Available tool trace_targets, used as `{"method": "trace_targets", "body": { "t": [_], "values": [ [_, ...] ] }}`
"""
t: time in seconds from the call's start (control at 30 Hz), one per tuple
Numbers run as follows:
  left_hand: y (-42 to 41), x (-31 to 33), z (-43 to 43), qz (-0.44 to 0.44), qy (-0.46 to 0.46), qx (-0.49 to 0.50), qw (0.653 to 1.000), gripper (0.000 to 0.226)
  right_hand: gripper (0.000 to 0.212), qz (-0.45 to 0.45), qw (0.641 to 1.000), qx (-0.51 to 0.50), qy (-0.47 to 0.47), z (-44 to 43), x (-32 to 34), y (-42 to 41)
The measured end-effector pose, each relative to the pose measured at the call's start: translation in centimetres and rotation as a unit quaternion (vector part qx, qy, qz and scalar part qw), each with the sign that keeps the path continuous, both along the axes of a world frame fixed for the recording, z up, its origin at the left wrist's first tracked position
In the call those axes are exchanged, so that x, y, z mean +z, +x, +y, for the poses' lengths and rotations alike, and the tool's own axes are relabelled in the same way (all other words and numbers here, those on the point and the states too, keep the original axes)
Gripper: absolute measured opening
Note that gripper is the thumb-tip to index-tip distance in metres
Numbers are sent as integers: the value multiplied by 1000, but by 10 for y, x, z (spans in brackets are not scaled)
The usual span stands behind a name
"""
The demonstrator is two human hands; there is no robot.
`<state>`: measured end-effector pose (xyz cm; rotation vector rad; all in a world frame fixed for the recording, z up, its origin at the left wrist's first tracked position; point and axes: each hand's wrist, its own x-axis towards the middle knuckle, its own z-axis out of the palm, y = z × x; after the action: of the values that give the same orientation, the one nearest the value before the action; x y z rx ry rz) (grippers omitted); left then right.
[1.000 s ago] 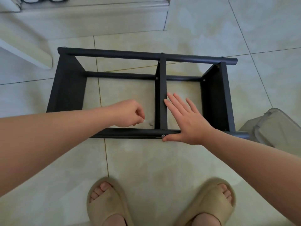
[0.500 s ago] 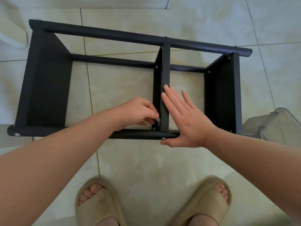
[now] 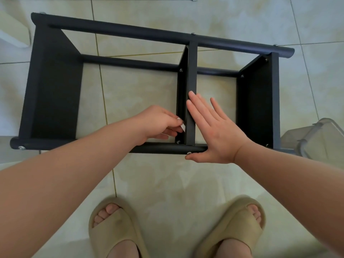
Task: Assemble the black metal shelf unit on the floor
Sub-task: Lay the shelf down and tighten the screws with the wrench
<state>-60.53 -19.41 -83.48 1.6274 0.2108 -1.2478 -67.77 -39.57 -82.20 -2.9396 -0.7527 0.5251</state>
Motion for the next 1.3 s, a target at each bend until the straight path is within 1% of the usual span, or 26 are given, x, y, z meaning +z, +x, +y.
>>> {"method": "trace_targets", "body": {
  "t": [0.17,0.3,0.43,0.5,0.77,0.9,1.1,1.3],
  "values": [
    [1,2,0,0,-2,13,1000,15,123,-2,1000,-1,-3,0,0,0],
    [3,5,-3,-20,-9,19,1000,11,122,-2,1000,-1,0,0,1,0],
    [2,7,-4,-58,13,-25,998,12,123,0,1000,0,-8,1,1,0],
    [1,8,-3,-67,20,-32,997,12,123,2,1000,-1,-9,0,1,0],
    [-1,7,-4,-40,10,37,998,14,123,2,1000,-1,-5,0,0,0],
    [-3,6,-7,-26,10,28,999,10,123,-2,1000,0,-5,0,0,0],
    [-4,7,-10,-23,9,1,1000,13,123,-3,1000,0,-6,0,0,0],
    [-3,9,-10,-40,15,-34,998,17,123,-4,1000,0,-4,0,0,0]
  ]
}}
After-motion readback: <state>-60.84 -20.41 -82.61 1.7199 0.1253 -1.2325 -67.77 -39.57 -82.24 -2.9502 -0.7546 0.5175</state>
